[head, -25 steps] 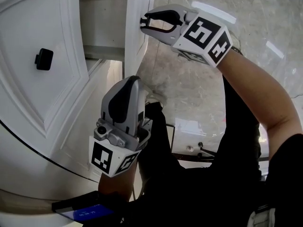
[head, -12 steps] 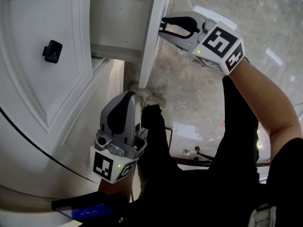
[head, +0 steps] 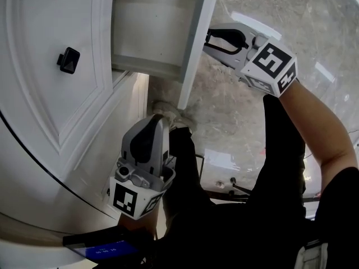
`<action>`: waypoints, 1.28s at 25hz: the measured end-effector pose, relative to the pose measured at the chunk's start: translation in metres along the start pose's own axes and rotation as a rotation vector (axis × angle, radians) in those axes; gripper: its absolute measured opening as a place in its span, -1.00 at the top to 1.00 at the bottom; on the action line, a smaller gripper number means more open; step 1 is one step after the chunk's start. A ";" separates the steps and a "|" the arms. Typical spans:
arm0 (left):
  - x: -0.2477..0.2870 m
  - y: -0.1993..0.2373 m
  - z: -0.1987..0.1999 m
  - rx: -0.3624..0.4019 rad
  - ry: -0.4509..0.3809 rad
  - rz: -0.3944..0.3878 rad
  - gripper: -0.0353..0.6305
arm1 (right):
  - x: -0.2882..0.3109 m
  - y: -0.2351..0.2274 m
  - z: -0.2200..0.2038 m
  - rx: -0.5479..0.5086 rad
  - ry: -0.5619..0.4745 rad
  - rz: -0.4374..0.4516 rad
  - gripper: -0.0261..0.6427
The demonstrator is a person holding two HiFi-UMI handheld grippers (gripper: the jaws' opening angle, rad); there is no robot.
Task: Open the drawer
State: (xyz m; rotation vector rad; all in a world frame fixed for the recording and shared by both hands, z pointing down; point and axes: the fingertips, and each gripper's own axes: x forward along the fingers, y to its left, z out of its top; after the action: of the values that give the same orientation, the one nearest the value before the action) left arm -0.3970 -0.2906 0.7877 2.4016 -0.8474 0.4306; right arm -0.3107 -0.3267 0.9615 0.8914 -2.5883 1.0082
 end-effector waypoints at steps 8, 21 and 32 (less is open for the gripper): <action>-0.006 -0.003 -0.001 0.004 -0.004 -0.013 0.92 | -0.015 0.000 -0.008 -0.014 0.013 -0.020 0.53; -0.009 -0.008 -0.003 0.004 -0.003 -0.034 0.92 | -0.034 0.000 -0.017 -0.006 0.012 -0.044 0.53; -0.010 -0.016 -0.003 0.008 -0.004 -0.035 0.92 | -0.043 0.000 -0.022 0.005 -0.001 -0.047 0.53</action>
State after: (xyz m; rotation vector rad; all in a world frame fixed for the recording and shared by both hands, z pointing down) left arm -0.3947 -0.2734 0.7795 2.4220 -0.8053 0.4168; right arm -0.2774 -0.2919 0.9607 0.9493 -2.5538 1.0020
